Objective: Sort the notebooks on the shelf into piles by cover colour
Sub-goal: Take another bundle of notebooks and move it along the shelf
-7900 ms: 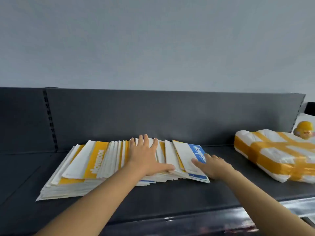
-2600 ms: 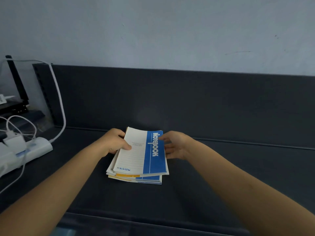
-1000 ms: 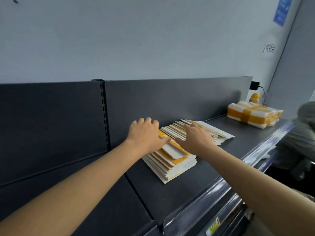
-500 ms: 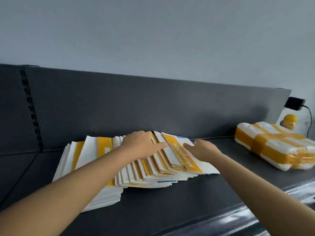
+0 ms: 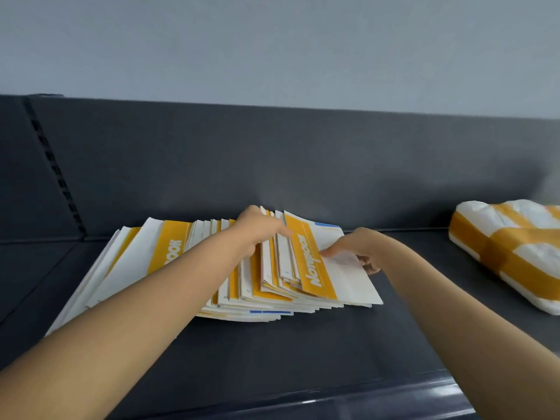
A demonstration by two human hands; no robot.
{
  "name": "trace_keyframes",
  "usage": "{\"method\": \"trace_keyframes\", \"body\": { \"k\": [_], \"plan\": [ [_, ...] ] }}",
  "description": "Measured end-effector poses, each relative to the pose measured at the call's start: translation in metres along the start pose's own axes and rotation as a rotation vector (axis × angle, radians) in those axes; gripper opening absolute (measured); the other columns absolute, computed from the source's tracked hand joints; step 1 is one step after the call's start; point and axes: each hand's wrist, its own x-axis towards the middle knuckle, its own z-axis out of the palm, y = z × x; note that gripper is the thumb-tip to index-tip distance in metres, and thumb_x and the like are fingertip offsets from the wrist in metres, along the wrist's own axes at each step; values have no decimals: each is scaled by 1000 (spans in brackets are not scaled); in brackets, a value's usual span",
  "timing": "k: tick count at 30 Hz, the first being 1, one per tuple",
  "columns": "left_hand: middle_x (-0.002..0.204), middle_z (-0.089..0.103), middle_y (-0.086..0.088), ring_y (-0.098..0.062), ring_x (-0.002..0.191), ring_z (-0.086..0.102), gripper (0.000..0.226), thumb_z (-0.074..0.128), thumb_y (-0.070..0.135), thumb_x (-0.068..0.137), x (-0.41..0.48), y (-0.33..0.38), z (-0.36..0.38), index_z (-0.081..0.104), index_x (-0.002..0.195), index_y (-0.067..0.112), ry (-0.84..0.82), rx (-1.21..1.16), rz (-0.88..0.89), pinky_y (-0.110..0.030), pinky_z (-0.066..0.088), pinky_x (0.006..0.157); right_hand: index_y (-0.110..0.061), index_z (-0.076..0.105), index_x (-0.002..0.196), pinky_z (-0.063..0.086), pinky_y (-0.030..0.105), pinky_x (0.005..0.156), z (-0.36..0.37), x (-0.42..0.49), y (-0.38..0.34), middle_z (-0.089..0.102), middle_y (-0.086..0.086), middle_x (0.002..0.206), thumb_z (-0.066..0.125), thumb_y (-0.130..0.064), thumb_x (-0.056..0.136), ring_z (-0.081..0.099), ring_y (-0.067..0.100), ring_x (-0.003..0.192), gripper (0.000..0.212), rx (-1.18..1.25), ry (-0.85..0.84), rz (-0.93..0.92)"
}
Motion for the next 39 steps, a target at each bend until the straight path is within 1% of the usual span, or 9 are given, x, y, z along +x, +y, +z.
{"method": "trace_keyframes", "body": {
  "k": [4,7,10,12,18,22,31,35,39],
  "plan": [
    [122,58,-10,-27,110,58,67,84,26,72,4,-3,8,50,125,6,46,265,58,-39,53,90,-18,51,112,53,42,86,0,2,-2,60,3,96,87,-32,64,62,25,92,61,37,-38,1],
    [127,53,-10,-27,112,58,80,85,32,69,2,4,17,43,133,8,79,386,136,-40,54,90,-17,52,115,52,40,87,0,0,-3,59,4,101,87,-30,66,60,24,96,62,97,-94,5],
    [128,56,-13,-30,103,65,99,86,16,66,-2,8,23,23,143,13,-87,86,6,-39,59,79,-16,56,118,51,37,85,0,2,-3,62,4,109,87,-30,64,60,22,93,64,178,-146,-6],
    [123,61,-13,-31,97,68,102,87,11,54,-1,6,23,31,140,10,-90,-62,-48,-40,60,76,-17,59,118,52,35,86,0,2,-1,64,3,110,87,-36,63,61,20,91,65,210,-161,-31],
    [88,75,-15,-26,67,73,36,78,3,72,0,8,-4,66,107,4,-93,-307,-103,-32,57,56,-14,63,103,54,34,77,-16,-5,-6,69,5,100,74,-47,77,66,22,87,44,334,-184,-128],
    [82,75,-12,-25,67,72,13,70,8,82,-16,14,-36,71,95,7,-172,-301,-101,-33,58,65,-4,61,116,56,36,69,-13,-30,-34,71,14,104,67,-23,87,70,29,88,35,574,-239,-188],
    [102,73,-19,-36,96,70,31,69,7,80,-48,-39,-157,69,111,1,-135,-229,-21,-46,56,87,-3,60,105,51,29,59,104,-96,-114,67,11,90,58,-14,93,64,23,71,16,533,-189,-339],
    [85,75,-12,-25,72,73,13,64,7,84,-55,-75,-233,68,96,7,-168,-201,-27,-34,60,66,-7,58,94,50,29,58,166,-121,-155,67,10,83,52,-17,94,64,23,68,12,550,-236,-323],
    [96,74,-9,-22,85,70,13,64,6,84,-59,-111,-302,66,96,10,-165,-74,-42,-33,57,78,-4,57,92,52,34,67,218,-141,-188,64,12,84,50,-6,92,62,26,72,8,527,-241,-296]
  ]
}}
